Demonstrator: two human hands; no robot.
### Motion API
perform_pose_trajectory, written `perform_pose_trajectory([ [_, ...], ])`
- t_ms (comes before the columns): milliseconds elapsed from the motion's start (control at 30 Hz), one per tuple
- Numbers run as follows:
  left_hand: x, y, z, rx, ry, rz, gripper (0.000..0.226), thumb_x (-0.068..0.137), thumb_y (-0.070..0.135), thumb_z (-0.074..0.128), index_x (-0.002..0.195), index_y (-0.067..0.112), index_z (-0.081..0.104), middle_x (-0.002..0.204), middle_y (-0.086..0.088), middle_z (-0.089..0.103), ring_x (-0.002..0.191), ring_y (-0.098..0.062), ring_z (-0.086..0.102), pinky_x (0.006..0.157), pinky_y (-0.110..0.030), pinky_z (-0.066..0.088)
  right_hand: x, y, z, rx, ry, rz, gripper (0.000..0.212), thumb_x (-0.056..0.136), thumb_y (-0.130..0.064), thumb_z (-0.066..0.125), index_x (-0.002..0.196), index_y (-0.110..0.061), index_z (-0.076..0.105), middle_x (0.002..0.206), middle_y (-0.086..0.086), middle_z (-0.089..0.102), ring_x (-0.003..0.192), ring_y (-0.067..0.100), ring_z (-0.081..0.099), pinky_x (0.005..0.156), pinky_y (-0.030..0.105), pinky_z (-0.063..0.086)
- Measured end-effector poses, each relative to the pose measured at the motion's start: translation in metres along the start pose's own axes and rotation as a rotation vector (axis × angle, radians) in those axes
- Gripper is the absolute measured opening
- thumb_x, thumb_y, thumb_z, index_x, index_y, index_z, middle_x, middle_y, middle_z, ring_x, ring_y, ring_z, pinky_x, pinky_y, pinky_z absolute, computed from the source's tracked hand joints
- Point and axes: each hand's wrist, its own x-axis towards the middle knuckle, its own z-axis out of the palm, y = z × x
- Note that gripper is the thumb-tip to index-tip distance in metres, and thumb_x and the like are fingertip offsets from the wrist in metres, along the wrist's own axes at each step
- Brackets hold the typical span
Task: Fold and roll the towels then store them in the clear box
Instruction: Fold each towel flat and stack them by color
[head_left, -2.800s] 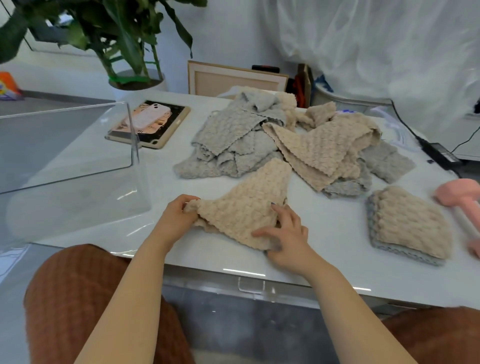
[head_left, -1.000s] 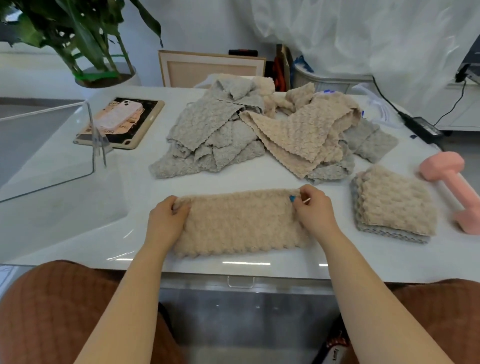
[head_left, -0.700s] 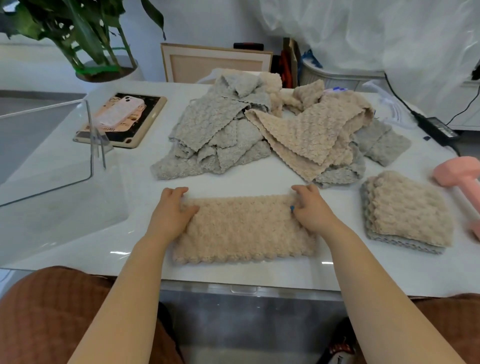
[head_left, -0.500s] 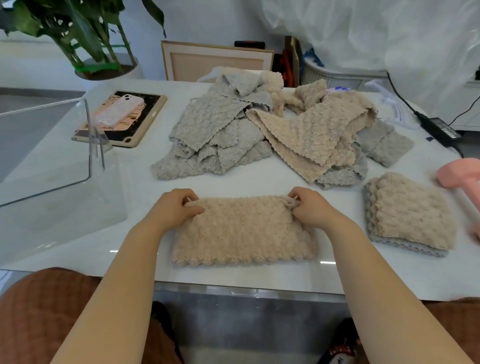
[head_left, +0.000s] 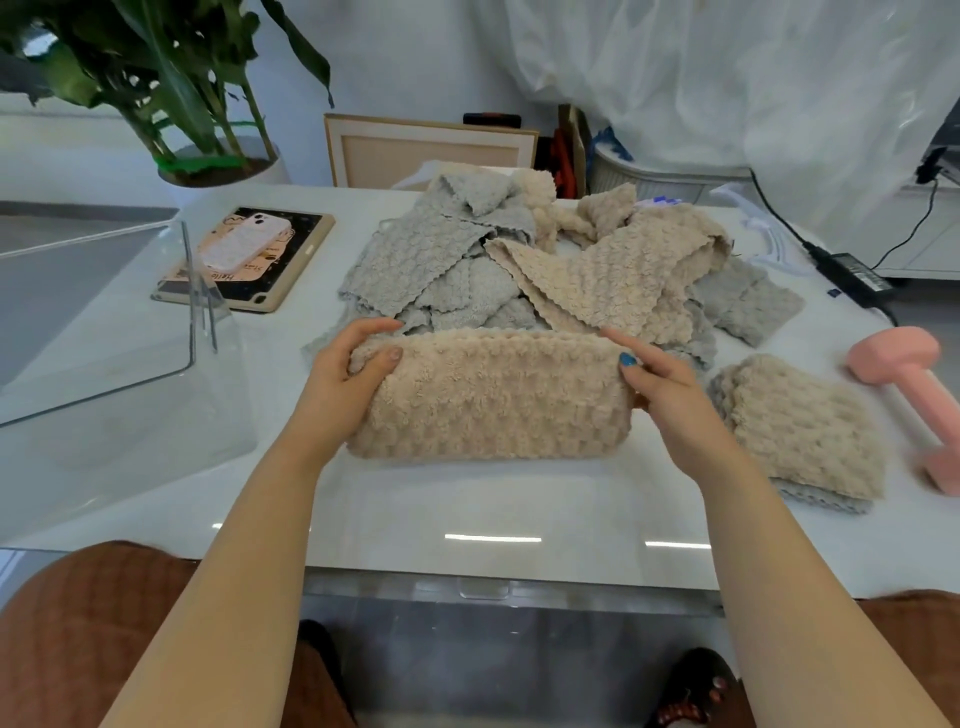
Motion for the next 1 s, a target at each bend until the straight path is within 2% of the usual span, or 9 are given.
perform_pose_trajectory([
  [67,-0.005,0.010,-0.001,-0.046,-0.014,-0.027,0.013,0.089,0.017,0.063,0.099,0.025,0.068,0.101,0.020,0.066,0.092,0.004,0.060,0.084,-0.020,0.046,-0.010,-0.004,-0.004,0.162,0.017,-0.006,0.042,0.097,-0.001,0.039,0.112,-0.028,0.067,0.106,0.016,0.069,0.092,0.025,0.066,0.078,0.023,0.050],
  [133,-0.013,0.014,-0.003,-0.046,-0.056,-0.064,0.009,0.083,0.013,0.069,0.084,0.022,0.071,0.081,0.018,0.068,0.071,-0.003,0.058,0.069,-0.017,0.045,-0.020,-0.006,-0.009,0.261,0.030,-0.005,0.033,0.094,0.001,0.044,0.102,-0.018,0.069,0.087,0.002,0.073,0.079,0.016,0.069,0.065,0.022,0.055],
  [200,-0.020,0.014,-0.008,-0.052,-0.115,-0.116,0.006,0.077,0.017,0.075,0.078,0.022,0.073,0.073,0.008,0.068,0.067,-0.021,0.051,0.065,-0.030,0.045,-0.028,-0.004,-0.014,0.290,0.026,-0.002,0.024,0.091,0.000,0.049,0.093,-0.014,0.068,0.077,0.001,0.071,0.069,0.014,0.067,0.059,0.022,0.054],
  [267,-0.026,0.009,-0.010,-0.082,-0.134,-0.180,0.013,0.071,0.022,0.078,0.084,0.023,0.074,0.080,-0.003,0.069,0.074,-0.026,0.051,0.070,-0.043,0.049,-0.033,0.004,-0.018,0.265,0.037,0.026,0.023,0.090,0.001,0.050,0.089,-0.014,0.068,0.073,0.003,0.070,0.063,0.014,0.065,0.056,0.023,0.053],
  [400,-0.031,-0.019,-0.001,0.068,-0.154,-0.228,0.013,0.075,0.020,0.079,0.086,0.016,0.074,0.080,-0.005,0.067,0.060,-0.002,0.051,0.054,-0.016,0.044,-0.028,0.032,-0.012,-0.011,0.110,0.075,0.015,0.091,0.000,0.054,0.090,-0.011,0.064,0.069,0.001,0.062,0.060,0.012,0.056,0.050,0.014,0.045],
  [467,-0.036,-0.037,0.008,0.126,-0.152,-0.227,0.011,0.077,0.020,0.077,0.086,0.015,0.074,0.084,0.003,0.071,0.064,0.003,0.058,0.063,-0.017,0.047,-0.024,0.049,-0.007,-0.150,0.119,0.083,0.010,0.091,-0.002,0.057,0.087,-0.009,0.064,0.070,0.004,0.058,0.061,0.014,0.047,0.050,0.014,0.040],
  [567,-0.045,-0.052,0.018,0.046,-0.040,-0.269,0.005,0.081,0.015,0.073,0.085,0.015,0.076,0.084,0.005,0.074,0.080,-0.003,0.066,0.078,-0.023,0.049,-0.024,0.068,-0.004,-0.201,0.161,0.098,0.016,0.090,0.000,0.057,0.084,-0.013,0.065,0.066,0.009,0.052,0.055,0.018,0.037,0.050,0.025,0.032],
  [800,-0.031,-0.053,0.030,-0.023,0.128,-0.244,0.014,0.086,0.019,0.068,0.077,0.008,0.069,0.079,-0.006,0.070,0.077,-0.012,0.063,0.074,-0.025,0.047,-0.009,0.069,-0.003,-0.194,0.188,0.167,0.016,0.096,-0.003,0.045,0.090,-0.015,0.054,0.065,0.004,0.044,0.051,0.013,0.035,0.047,0.024,0.029],
  [1000,-0.014,-0.055,0.027,0.102,0.026,-0.325,0.020,0.082,0.028,0.072,0.076,0.009,0.070,0.078,-0.008,0.070,0.076,-0.020,0.064,0.076,-0.035,0.051,0.003,0.077,0.004,-0.313,0.262,0.161,0.010,0.097,-0.012,0.042,0.092,-0.015,0.050,0.072,0.002,0.049,0.061,0.017,0.042,0.054,0.028,0.033],
])
